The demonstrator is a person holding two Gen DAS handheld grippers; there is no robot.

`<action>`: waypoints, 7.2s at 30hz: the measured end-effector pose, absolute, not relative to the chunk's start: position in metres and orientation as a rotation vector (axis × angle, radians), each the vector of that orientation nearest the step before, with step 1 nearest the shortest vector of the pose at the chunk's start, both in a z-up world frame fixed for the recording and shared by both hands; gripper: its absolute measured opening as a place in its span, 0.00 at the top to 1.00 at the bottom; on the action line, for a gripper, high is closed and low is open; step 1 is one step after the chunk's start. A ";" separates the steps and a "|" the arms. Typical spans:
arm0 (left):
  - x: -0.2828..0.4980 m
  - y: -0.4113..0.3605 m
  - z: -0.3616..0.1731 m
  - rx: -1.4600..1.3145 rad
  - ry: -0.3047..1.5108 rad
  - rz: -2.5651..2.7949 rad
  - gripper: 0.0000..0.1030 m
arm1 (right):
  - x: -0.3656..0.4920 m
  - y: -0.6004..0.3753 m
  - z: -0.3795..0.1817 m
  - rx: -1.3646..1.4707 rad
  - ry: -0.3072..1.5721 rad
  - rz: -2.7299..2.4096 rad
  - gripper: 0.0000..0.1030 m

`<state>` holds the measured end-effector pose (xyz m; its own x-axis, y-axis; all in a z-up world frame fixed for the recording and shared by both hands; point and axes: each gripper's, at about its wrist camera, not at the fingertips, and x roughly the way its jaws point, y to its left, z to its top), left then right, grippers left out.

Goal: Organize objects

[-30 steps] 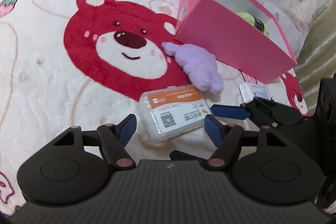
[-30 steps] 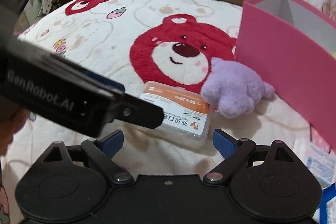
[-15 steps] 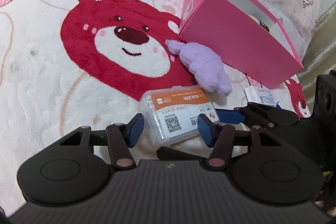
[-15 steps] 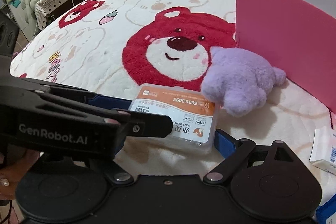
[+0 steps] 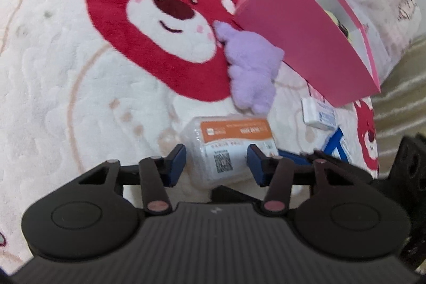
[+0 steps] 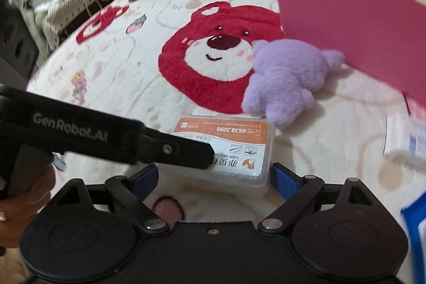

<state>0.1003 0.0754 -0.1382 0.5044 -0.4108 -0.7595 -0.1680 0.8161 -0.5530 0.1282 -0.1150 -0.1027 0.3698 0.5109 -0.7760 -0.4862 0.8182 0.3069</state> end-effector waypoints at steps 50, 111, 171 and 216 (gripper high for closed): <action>0.063 0.028 -0.079 -0.594 1.089 -0.242 0.49 | 0.076 -0.122 -0.052 -0.010 0.965 0.474 0.06; 0.151 -0.024 -0.085 -0.585 1.215 -0.311 0.58 | 0.106 -0.252 -0.047 0.098 1.061 0.444 0.35; 0.116 -0.082 -0.055 -0.429 1.159 -0.368 0.59 | 0.066 -0.223 -0.045 0.108 1.000 0.307 0.32; 0.354 -0.076 -0.033 -0.455 1.205 -0.238 0.55 | 0.311 -0.257 0.000 -0.025 1.011 0.511 0.33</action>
